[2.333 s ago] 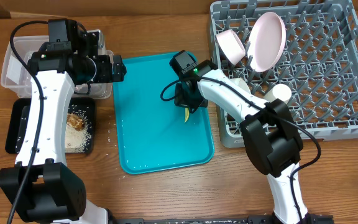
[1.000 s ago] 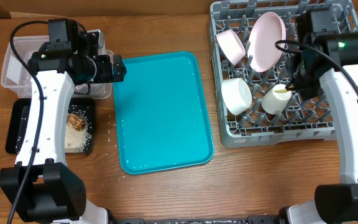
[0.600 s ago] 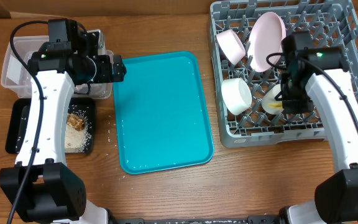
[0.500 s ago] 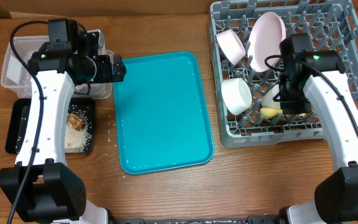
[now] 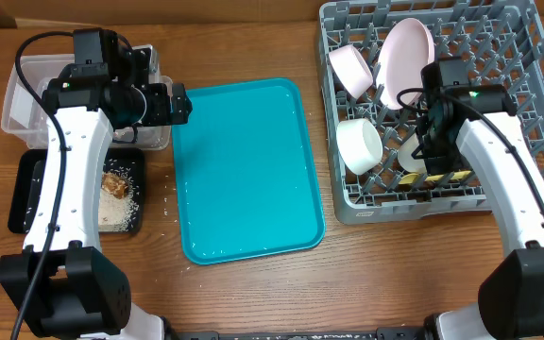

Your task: Sort waste into correct bins and load items into the dishwasher

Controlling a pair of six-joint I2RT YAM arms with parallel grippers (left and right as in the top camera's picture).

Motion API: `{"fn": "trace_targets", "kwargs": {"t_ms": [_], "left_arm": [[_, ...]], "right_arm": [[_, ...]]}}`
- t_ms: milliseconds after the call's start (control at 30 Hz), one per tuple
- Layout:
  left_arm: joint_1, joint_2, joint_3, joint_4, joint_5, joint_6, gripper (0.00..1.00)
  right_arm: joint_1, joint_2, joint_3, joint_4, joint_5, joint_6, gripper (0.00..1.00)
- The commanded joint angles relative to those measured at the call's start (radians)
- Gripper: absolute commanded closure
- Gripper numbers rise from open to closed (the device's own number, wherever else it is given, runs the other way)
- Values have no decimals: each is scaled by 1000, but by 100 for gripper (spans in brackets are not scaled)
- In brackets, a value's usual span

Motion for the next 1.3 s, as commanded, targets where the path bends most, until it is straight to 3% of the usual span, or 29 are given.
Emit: {"fn": "trace_targets", "kwargs": {"t_ms": [0,67,233,500,767,867,1067,1267], "left_arm": [[0,-7,21,-2,-2,11,0],[0,-7,21,-2,-2,11,0],[0,-7,21,-2,-2,11,0],[0,-7,21,-2,-2,11,0],[0,-7,21,-2,-2,11,0],[0,-7,20,-2,-2,11,0],[0,-7,21,-2,-2,11,0],[0,-7,21,-2,-2,11,0]], "right_arm": [[19,-129,89,1,-3,-282,12],[39,-203,122,2,-28,-430,0],[65,-389,169,-15,-165,-704,0],[65,-641,169,-74,-183,-717,0],[65,-755,166,-188,-50,-753,0],[77,-776,161,-178,-32,-840,0],[59,-853,27,33,-50,-1074,0],[-29,-1094,-381,420,-158,-1113,0]]}}
